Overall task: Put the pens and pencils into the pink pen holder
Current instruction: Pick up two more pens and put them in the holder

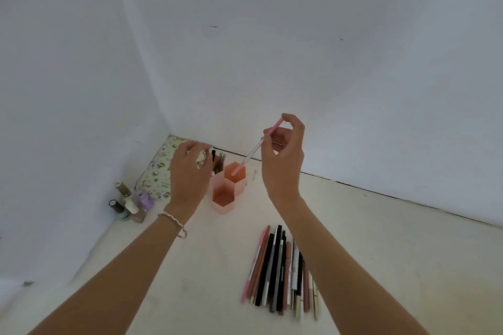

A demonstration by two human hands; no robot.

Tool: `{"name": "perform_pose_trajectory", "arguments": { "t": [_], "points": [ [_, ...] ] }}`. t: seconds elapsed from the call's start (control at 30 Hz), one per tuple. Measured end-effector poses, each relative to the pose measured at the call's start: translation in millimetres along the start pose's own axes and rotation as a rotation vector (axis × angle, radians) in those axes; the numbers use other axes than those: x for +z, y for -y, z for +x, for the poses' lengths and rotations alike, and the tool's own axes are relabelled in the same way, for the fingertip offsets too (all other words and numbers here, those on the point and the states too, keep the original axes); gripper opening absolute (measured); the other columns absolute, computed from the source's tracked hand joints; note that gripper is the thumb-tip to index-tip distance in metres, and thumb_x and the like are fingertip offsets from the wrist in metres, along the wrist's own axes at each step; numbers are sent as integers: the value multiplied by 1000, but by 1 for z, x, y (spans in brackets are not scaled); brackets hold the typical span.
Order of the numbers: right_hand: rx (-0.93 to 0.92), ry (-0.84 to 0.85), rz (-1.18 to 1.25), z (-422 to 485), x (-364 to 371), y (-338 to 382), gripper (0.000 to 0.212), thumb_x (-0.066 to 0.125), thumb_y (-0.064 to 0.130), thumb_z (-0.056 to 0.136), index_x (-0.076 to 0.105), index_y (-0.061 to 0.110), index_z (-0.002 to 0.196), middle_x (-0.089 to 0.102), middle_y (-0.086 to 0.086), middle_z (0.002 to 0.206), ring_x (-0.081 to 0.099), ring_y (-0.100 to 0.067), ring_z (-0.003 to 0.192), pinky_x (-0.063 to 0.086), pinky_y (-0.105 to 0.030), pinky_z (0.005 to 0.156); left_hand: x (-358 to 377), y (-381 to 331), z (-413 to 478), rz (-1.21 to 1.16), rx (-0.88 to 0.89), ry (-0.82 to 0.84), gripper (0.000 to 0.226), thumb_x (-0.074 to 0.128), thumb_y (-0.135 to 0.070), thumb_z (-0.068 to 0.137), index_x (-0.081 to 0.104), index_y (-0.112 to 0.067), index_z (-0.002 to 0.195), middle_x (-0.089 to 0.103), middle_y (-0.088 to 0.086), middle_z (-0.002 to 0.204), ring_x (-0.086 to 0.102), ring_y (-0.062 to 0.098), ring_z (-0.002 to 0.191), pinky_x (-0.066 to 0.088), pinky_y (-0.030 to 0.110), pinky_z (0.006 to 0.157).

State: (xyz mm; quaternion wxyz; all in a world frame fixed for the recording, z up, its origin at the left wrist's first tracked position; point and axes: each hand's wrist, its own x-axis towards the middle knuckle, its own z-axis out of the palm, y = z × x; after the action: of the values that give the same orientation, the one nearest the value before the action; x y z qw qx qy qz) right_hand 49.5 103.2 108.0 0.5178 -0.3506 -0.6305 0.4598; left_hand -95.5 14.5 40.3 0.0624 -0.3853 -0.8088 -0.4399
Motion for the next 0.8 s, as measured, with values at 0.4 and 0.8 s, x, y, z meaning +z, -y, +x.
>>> {"name": "perform_pose_trajectory", "arguments": {
  "t": [0.4, 0.8],
  "points": [
    [-172, 362, -424, -16, 49, -59, 19, 51, 11, 94, 56, 23, 109, 62, 6, 103, 60, -14, 96, 51, -33, 85, -36, 7, 6, -256, -92, -197, 30, 46, -10, 90, 56, -19, 118, 56, -5, 111, 56, 7, 90, 50, 23, 76],
    [64, 8, -475, -17, -82, -62, 37, 47, -5, 87, 63, 17, 111, 64, 6, 103, 59, -8, 86, 46, -19, 77, 58, -37, -134, 251, -327, 851, 24, 52, -24, 94, 57, -12, 114, 63, 6, 116, 61, 24, 108, 48, 32, 89]
  ]
}}
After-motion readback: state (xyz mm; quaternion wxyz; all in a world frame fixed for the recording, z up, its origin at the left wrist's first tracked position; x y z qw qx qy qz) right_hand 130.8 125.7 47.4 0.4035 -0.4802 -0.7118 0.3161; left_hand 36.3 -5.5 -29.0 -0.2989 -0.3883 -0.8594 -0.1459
